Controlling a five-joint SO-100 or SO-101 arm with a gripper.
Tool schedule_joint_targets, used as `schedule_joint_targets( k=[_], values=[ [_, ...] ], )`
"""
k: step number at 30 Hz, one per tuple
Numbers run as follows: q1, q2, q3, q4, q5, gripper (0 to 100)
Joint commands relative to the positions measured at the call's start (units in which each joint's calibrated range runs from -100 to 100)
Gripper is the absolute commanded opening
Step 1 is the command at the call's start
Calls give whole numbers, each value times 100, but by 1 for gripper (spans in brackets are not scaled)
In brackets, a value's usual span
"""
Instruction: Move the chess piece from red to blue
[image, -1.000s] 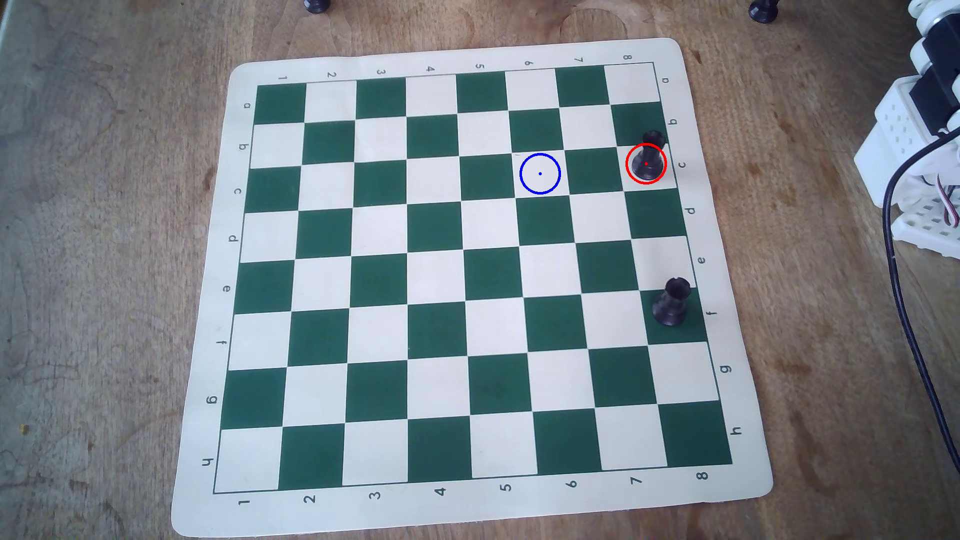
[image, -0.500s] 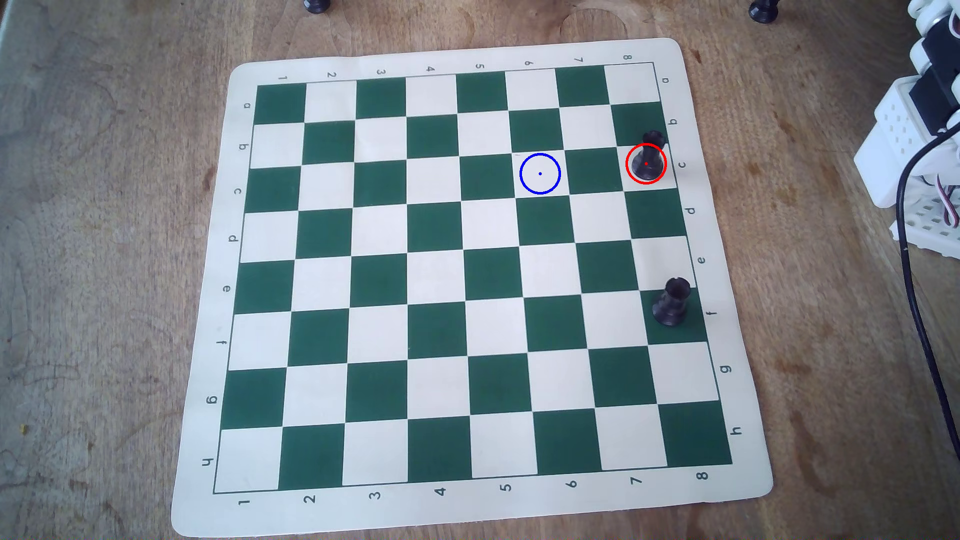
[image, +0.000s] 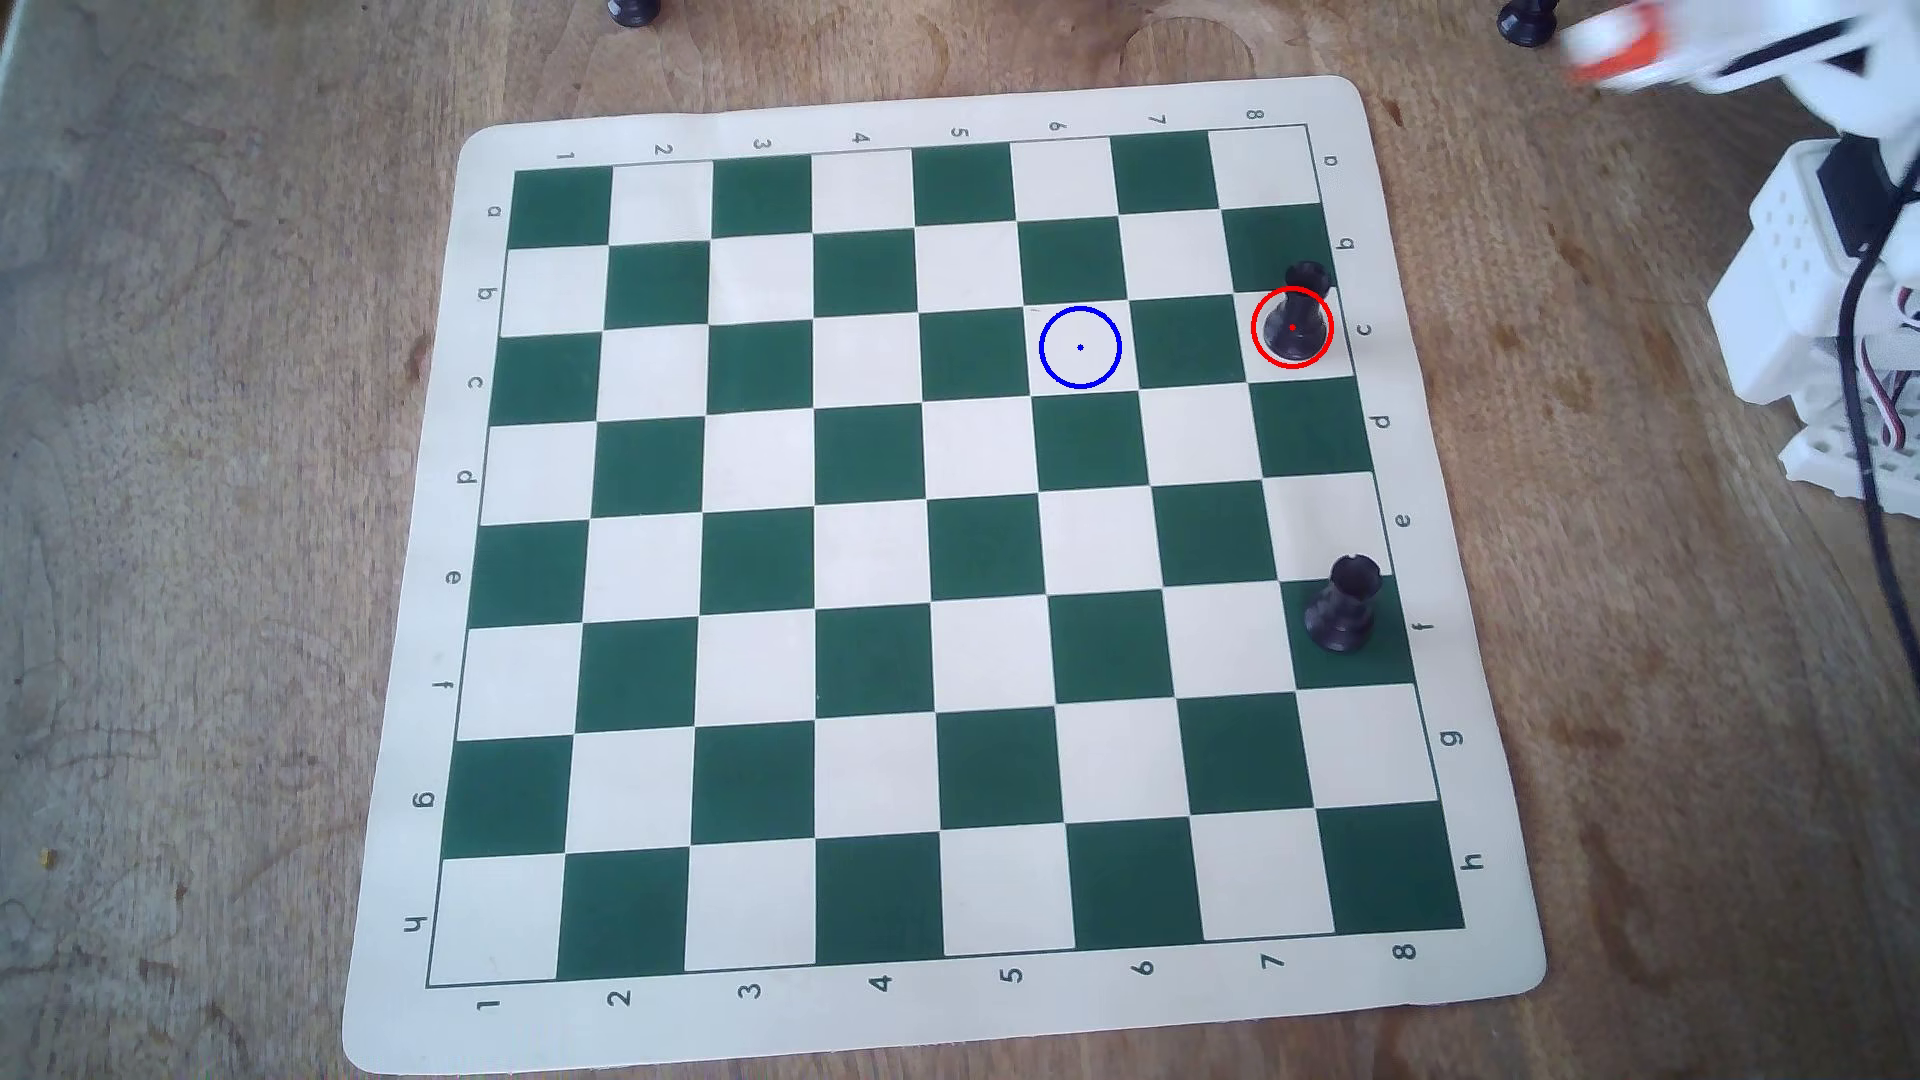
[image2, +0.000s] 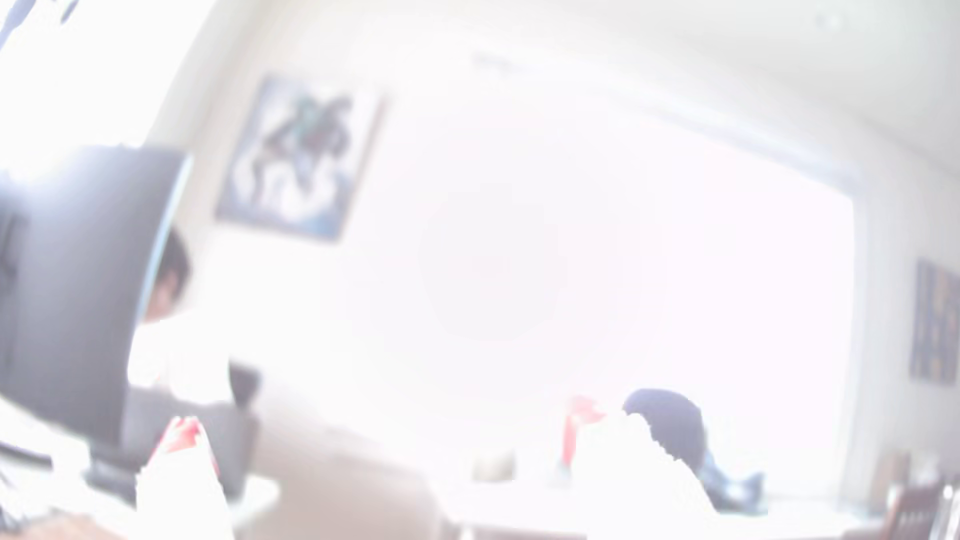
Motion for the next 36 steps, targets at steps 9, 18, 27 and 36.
schedule_joint_targets(
  k=[9, 18, 27, 36],
  values=[
    [1093, 711, -3492, 5803, -430, 43],
    [1241, 2688, -5504, 9579, -645, 36],
    [1108, 4089, -5332, 10046, -947, 36],
    [1210, 3402, -3972, 10357, -908, 33]
  ],
)
